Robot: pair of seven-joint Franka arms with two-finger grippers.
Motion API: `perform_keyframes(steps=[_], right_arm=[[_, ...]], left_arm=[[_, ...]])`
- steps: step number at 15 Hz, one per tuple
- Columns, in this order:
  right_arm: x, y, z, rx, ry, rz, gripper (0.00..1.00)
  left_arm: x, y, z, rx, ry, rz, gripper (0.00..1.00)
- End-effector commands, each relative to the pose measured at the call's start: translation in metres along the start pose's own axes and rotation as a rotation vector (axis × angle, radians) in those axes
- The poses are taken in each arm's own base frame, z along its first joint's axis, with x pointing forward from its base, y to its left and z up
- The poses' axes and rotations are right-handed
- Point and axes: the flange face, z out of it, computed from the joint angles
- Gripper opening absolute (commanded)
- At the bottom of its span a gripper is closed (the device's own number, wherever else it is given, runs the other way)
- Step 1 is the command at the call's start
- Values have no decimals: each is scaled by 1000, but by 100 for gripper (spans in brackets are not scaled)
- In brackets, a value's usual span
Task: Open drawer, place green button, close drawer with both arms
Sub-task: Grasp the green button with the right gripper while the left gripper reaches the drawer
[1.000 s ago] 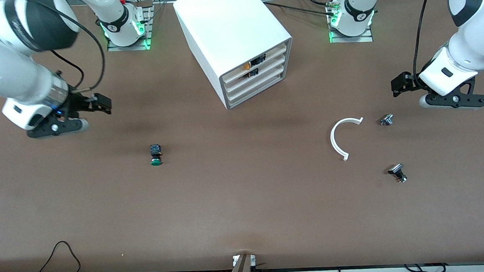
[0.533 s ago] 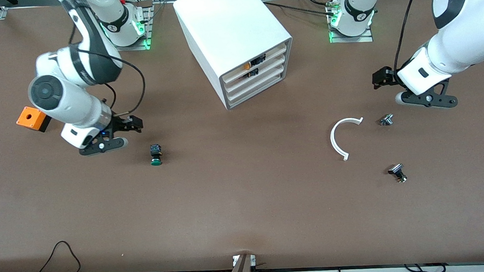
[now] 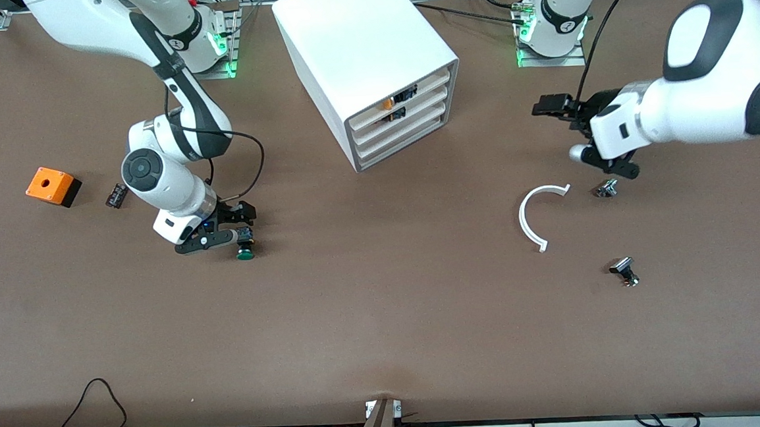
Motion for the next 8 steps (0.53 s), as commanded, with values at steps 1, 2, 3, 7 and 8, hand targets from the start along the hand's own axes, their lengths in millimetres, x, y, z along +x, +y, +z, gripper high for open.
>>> perform_keyframes(steps=[1,2,3,7,8], right_arm=[[1,-9,19,11,26,-24,100],[1,-11,25,13,32,-26,100],[0,-11,31,14,29,-25,99],[1,-9,30,13,24,-16,65],[1,-9,30,13,26,-12,52]], left_arm=[[38,-23,40,-159,-49,117,99],[46,-28,49,-181,-21,149,99],[51,-31,61,-204,5,168,99],[62,-48,132,-442,193,222,98],[62,-46,149,-496,211,218,96]])
